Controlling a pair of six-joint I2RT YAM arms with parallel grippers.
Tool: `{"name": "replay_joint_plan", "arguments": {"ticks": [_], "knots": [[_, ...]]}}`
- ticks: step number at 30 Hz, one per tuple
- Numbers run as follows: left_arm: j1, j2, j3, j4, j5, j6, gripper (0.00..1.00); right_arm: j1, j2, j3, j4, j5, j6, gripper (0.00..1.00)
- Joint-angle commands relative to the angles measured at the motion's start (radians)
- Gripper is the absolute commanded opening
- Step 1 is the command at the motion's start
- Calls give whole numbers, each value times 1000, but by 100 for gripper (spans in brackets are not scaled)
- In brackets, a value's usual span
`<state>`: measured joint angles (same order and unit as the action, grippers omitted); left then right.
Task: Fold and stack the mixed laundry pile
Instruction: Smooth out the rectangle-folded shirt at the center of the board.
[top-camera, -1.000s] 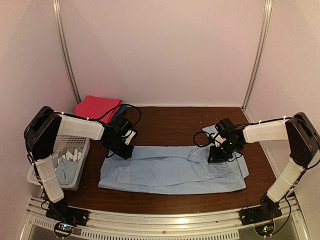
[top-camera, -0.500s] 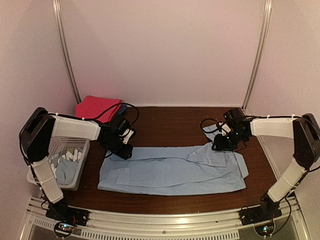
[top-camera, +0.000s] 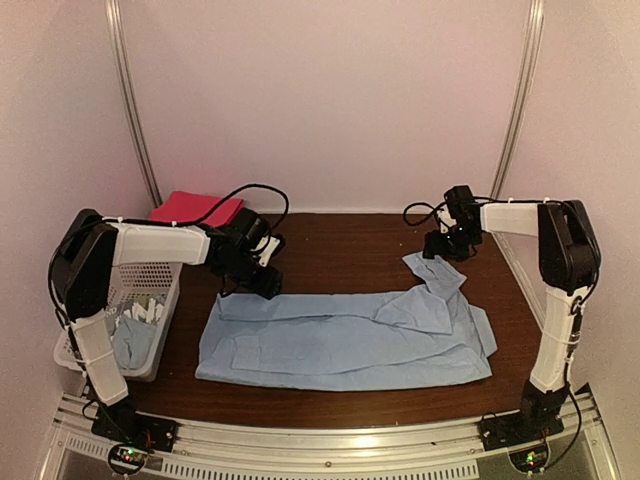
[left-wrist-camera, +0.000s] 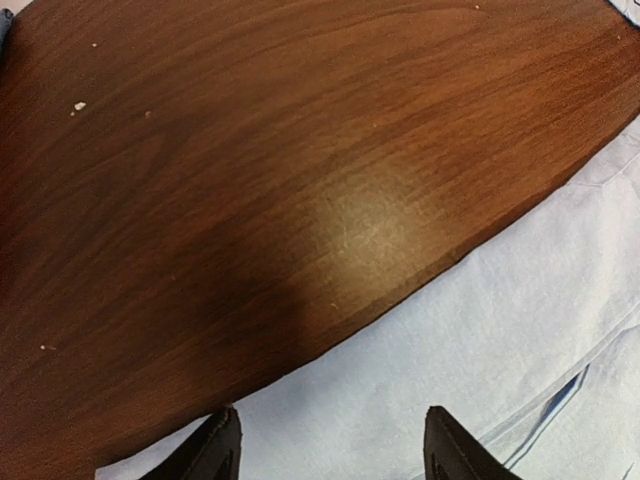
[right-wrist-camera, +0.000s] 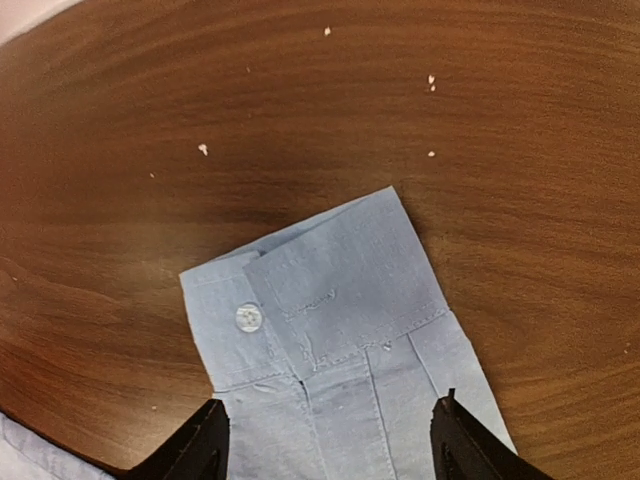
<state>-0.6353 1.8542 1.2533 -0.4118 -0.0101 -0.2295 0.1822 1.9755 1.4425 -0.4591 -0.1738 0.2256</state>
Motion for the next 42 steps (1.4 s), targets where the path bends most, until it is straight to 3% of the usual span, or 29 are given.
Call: {"name": "replay_joint_plan", "arguments": {"ticks": [1, 5, 8, 13, 15, 16, 22, 30, 36, 42], "knots": [[-4, 37, 3, 32, 50, 12, 63, 12, 78, 67, -58, 13, -43, 73], [-4, 46, -9, 38, 48, 10, 63, 37, 156, 89, -67, 37, -62, 74], [-4, 47, -12, 41, 42, 10, 63, 59, 216, 116, -91, 88, -77, 66], [-4, 40, -9, 36, 33, 11, 63, 76, 258, 146, -127, 139, -104, 18], [-4, 33, -10, 35, 33, 10, 63, 76, 215, 134, -112, 123, -118, 3], [-4, 26, -12, 37, 32, 7, 63, 77, 168, 118, -94, 102, -127, 0], [-4, -44, -43, 79, 33, 8, 63, 79, -91, 71, 28, -59, -196, 0], [-4, -193, -114, 199, 66, 39, 64, 111, -244, 57, 36, -367, -317, 0], [-14, -326, -202, 341, 157, 92, 66, 223, -269, 46, -107, -600, -514, 0], [-115, -435, -349, 522, 183, 181, 69, 319, -295, 15, -214, -737, -611, 2]]}}
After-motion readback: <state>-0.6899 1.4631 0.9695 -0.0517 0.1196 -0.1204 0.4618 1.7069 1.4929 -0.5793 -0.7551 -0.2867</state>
